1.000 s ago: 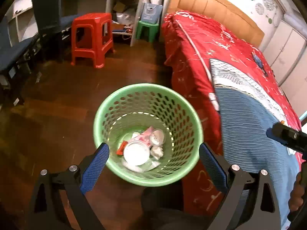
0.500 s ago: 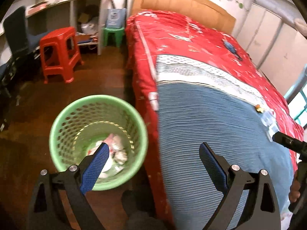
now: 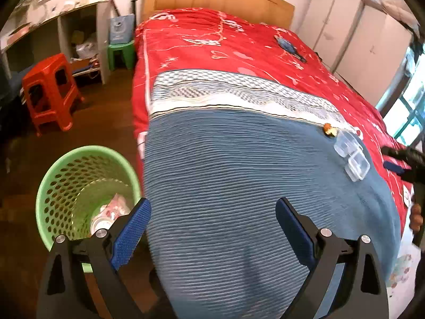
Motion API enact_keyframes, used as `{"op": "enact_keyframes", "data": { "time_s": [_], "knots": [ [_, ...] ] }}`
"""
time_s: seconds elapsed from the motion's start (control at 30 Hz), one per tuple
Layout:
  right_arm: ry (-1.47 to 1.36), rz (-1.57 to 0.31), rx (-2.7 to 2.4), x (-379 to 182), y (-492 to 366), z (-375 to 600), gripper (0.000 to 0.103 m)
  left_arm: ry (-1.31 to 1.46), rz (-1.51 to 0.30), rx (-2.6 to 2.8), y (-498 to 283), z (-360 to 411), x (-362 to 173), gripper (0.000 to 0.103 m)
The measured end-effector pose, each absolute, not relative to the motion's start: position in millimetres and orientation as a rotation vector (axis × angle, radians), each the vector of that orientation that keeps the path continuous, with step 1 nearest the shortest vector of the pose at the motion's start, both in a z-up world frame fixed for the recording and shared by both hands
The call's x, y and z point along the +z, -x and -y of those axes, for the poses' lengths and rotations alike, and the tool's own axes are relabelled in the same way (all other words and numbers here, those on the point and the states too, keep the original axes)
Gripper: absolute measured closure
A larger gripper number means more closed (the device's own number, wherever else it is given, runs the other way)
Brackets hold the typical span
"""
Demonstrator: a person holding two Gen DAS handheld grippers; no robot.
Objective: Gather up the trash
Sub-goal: 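Move both tools back over the remaining clear boxes on the blanket, then grasp the clear hinged box with the right tool while the left tool grasps the clear rectangular tray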
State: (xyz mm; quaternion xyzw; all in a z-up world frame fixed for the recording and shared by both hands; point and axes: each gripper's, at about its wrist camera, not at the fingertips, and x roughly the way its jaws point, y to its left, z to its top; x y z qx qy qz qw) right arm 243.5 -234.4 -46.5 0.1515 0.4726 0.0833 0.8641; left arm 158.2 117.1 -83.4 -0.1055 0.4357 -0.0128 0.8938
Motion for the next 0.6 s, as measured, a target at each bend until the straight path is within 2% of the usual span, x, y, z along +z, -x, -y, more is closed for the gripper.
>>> {"op": "enact_keyframes", "data": {
  "time_s": [0.33, 0.6],
  "knots": [
    [-0.364, -1.069, 0.03, -73, -292, 287, 0.036, 0.15, -0.918, -0.117, -185, -64, -80, 0.012],
    [-0.416, -1.129, 0.002, -94, -327, 288, 0.035, 0.106, -0.93, -0.194, -200, -25, -83, 0.012]
  ]
}}
